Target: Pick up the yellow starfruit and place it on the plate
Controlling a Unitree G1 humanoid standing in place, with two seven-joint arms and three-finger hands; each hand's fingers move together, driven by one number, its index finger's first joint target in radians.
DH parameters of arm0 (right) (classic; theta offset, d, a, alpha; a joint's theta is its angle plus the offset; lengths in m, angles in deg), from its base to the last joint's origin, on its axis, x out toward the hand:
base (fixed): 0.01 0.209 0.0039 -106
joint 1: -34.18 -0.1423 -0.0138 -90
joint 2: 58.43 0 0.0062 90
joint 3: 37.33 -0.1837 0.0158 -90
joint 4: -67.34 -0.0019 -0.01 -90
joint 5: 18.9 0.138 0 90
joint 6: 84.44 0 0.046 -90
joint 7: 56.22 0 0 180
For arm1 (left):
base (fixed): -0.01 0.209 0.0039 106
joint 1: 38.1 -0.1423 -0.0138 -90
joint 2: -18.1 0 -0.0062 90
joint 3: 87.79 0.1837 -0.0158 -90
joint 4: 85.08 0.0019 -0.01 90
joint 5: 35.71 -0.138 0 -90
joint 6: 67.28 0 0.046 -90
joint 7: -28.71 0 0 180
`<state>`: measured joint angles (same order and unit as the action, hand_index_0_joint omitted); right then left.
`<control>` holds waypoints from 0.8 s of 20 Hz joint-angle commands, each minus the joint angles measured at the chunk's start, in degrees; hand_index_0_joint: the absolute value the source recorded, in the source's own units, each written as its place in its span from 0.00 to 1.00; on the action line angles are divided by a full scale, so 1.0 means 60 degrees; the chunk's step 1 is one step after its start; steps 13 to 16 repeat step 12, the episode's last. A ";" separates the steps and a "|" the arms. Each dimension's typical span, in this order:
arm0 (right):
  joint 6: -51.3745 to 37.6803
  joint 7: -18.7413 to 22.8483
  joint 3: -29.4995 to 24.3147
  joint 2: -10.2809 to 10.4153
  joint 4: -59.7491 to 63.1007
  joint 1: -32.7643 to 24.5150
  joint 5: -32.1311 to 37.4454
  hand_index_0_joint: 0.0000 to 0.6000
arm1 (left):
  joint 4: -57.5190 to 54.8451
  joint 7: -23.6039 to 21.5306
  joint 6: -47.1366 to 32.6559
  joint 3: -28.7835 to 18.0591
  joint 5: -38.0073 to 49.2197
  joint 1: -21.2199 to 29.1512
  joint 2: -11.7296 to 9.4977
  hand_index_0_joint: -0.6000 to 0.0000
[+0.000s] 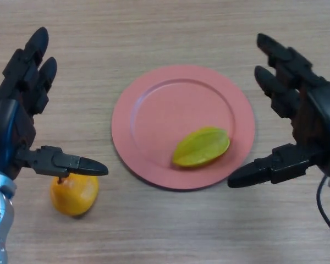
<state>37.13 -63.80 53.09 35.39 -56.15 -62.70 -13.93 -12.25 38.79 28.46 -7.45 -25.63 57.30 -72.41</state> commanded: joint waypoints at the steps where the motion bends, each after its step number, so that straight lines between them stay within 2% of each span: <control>1: -0.2257 0.0607 -0.0605 -0.0165 -0.0417 0.0034 0.0535 0.00 | -0.0401 -0.0041 -0.1171 -0.0135 0.0095 0.0379 -0.0224 1.00; 4: -0.2597 0.0780 -0.0524 -0.0192 -0.0430 0.0190 0.0372 0.00 | -0.0465 0.0083 -0.1134 -0.0082 0.0050 0.0384 -0.0198 1.00; 7: -0.2631 0.0377 -0.0518 -0.0237 -0.0675 0.0367 -0.0121 0.00 | -0.0549 0.0272 -0.1116 -0.0301 -0.0006 0.0391 -0.0324 1.00; 16: -0.2586 0.0395 -0.0582 -0.0220 -0.0844 0.0430 -0.0151 0.00 | -0.0685 0.0278 -0.0988 -0.0283 -0.0179 0.0376 -0.0345 1.00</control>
